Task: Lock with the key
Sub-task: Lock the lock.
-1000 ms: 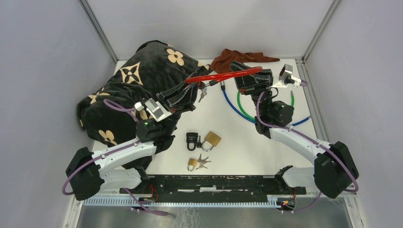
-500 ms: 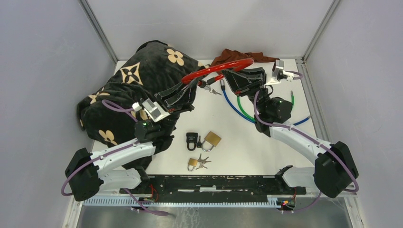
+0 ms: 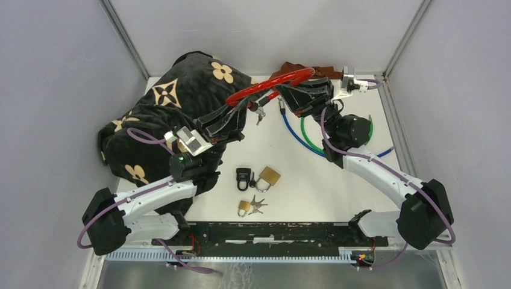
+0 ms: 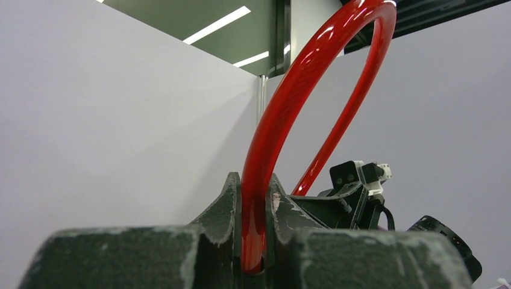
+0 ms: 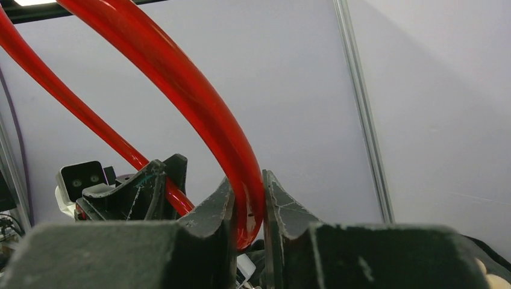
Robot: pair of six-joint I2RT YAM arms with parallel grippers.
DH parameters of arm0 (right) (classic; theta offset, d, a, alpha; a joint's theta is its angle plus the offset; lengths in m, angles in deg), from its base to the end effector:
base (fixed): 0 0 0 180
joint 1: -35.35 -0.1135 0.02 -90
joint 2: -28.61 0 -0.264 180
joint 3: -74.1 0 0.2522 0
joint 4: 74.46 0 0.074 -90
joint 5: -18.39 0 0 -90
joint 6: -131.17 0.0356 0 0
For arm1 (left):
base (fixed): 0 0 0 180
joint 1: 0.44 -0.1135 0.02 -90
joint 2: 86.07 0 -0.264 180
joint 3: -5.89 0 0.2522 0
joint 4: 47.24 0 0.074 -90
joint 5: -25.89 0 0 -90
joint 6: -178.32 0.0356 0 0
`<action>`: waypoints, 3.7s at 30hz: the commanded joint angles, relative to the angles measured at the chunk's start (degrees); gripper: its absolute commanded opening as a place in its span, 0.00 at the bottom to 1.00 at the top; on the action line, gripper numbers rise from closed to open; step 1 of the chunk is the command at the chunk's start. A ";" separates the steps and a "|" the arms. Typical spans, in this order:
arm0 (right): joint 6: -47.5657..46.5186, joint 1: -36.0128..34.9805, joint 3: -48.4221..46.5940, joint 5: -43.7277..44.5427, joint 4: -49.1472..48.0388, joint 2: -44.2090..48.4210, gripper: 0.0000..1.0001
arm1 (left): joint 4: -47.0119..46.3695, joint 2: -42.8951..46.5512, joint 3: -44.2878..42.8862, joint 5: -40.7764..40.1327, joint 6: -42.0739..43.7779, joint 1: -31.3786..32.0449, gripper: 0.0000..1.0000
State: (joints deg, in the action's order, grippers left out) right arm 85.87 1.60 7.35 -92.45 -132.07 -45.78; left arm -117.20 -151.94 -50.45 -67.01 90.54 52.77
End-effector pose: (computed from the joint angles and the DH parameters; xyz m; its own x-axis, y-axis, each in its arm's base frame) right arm 0.2157 0.1594 0.4164 -0.0465 0.7595 -0.6488 -0.9521 0.1628 0.2588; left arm 0.1301 -0.1710 0.4080 0.5509 -0.6721 -0.4948 0.7641 0.6446 -0.0249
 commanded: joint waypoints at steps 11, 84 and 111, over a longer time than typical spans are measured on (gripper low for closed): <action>-7.17 0.30 -5.75 -16.62 4.33 1.00 0.41 | -10.28 3.15 -1.08 1.38 -2.66 0.26 0.02; -30.86 -0.42 -15.59 -20.47 34.90 -2.09 0.56 | 20.80 5.63 -6.58 -21.36 -25.92 1.19 0.02; -25.62 -0.32 -17.51 -23.59 34.46 -0.77 0.00 | 24.76 8.41 0.33 -8.63 -18.75 0.76 0.13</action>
State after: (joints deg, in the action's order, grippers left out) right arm 57.26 1.14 -6.10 -119.18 -93.47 -47.97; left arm -91.17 -144.07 -53.12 -87.25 68.18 53.03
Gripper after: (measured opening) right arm 0.323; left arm 0.134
